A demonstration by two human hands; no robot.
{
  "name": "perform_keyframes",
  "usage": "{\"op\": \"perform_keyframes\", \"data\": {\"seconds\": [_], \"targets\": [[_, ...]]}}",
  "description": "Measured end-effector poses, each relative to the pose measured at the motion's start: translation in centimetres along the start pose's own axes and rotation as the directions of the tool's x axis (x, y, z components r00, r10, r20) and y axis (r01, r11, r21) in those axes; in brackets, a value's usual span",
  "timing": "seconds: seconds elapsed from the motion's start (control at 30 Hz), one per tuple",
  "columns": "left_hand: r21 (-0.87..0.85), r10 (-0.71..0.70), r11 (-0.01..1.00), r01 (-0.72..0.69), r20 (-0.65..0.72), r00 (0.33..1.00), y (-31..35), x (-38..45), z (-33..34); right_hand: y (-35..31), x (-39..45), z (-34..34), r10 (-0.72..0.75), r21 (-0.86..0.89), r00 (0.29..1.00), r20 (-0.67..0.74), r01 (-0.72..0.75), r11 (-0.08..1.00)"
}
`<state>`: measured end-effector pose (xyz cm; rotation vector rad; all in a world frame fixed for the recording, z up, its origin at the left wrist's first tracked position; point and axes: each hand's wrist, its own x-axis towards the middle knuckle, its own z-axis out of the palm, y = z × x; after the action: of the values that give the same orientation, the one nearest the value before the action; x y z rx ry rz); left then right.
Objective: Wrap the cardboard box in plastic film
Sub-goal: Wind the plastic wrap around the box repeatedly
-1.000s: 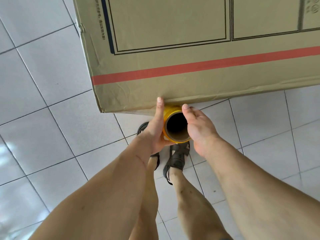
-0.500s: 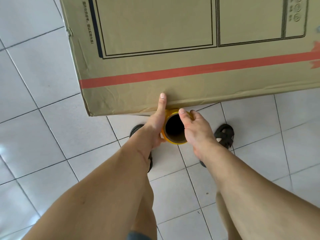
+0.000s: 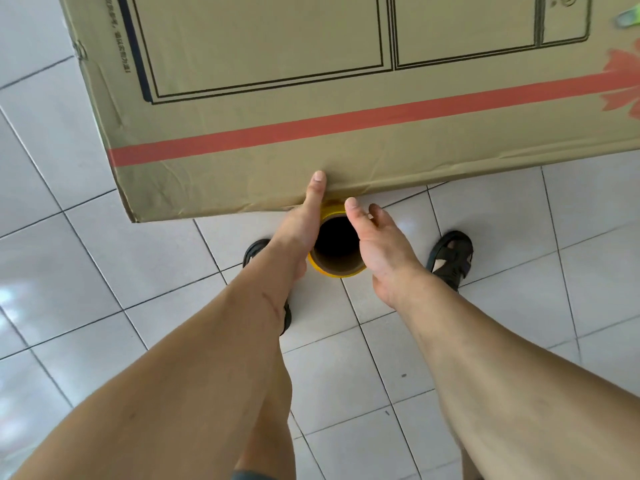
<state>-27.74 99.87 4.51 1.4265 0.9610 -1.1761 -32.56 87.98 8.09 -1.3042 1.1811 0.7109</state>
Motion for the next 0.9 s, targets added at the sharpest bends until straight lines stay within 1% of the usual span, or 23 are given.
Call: {"op": "perform_keyframes", "data": {"seconds": [0.07, 0.13, 0.23, 0.3, 0.33, 0.4, 0.43, 0.5, 0.57, 0.67, 0.73, 0.77, 0.83, 0.9], "targets": [[-0.062, -0.012, 0.998, 0.014, 0.041, 0.999, 0.7, -0.4, 0.7, 0.2, 0.2, -0.3, 0.036, 0.091, 0.999, 0.03, -0.039, 0.995], [-0.085, -0.027, 0.996, 0.034, 0.085, 0.996, 0.6, -1.0, 1.2, 0.2, 0.3, -0.6, 0.029, 0.096, 0.999, 0.026, -0.032, 0.995], [-0.098, -0.062, 0.992, 0.077, 0.144, 0.988, -0.6, -1.3, 1.3, -0.4, 0.2, -1.3, -0.029, -0.034, 1.0, -0.011, 0.029, 0.999], [-0.06, -0.08, 0.994, 0.093, 0.188, 0.979, -0.5, -1.6, 1.6, -0.6, 0.3, -2.0, -0.058, -0.08, 0.997, -0.046, 0.054, 0.995], [-0.046, -0.081, 0.995, 0.09, 0.176, 0.981, -0.6, -0.8, 1.9, -0.5, 0.4, -2.4, -0.05, -0.073, 0.997, -0.056, 0.046, 0.996], [-0.037, -0.055, 0.998, 0.058, 0.064, 0.996, -0.4, 0.6, 2.5, -0.2, 0.5, -2.9, 0.006, -0.017, 0.999, -0.047, -0.007, 1.0], [-0.045, -0.038, 0.998, 0.04, 0.039, 0.998, -0.1, 0.5, 2.8, -0.1, 0.4, -2.8, 0.039, 0.012, 0.999, -0.028, -0.039, 0.999], [-0.058, -0.006, 0.998, 0.009, 0.053, 0.999, 0.9, -0.7, 3.5, 0.2, 0.4, -2.8, 0.078, 0.064, 0.997, 0.015, -0.079, 0.995], [-0.058, -0.001, 0.998, 0.006, 0.098, 0.995, 0.9, -0.9, 3.8, 0.2, 0.6, -3.1, 0.061, 0.087, 0.998, 0.021, -0.062, 0.994], [-0.079, -0.043, 0.995, 0.056, 0.164, 0.985, 0.4, -1.1, 3.9, -0.3, 0.9, -4.2, -0.006, 0.004, 1.0, -0.01, 0.006, 1.0], [-0.053, -0.078, 0.994, 0.091, 0.215, 0.973, 0.4, -1.1, 4.7, -0.6, 0.8, -5.4, -0.045, -0.055, 0.998, -0.035, 0.043, 0.998], [-0.028, -0.079, 0.996, 0.087, 0.219, 0.973, 0.3, -1.0, 5.2, -0.5, 1.0, -5.8, -0.059, -0.069, 0.997, -0.048, 0.055, 0.996], [-0.01, -0.049, 0.999, 0.051, 0.125, 0.991, 0.0, -0.3, 6.3, -0.4, 1.2, -6.6, -0.046, -0.057, 0.997, -0.06, 0.043, 0.997], [-0.023, 0.022, 1.0, -0.022, 0.037, 0.999, 0.3, -0.5, 7.4, -0.6, 1.1, -7.0, 0.01, -0.008, 0.999, -0.034, -0.01, 1.0]]}}
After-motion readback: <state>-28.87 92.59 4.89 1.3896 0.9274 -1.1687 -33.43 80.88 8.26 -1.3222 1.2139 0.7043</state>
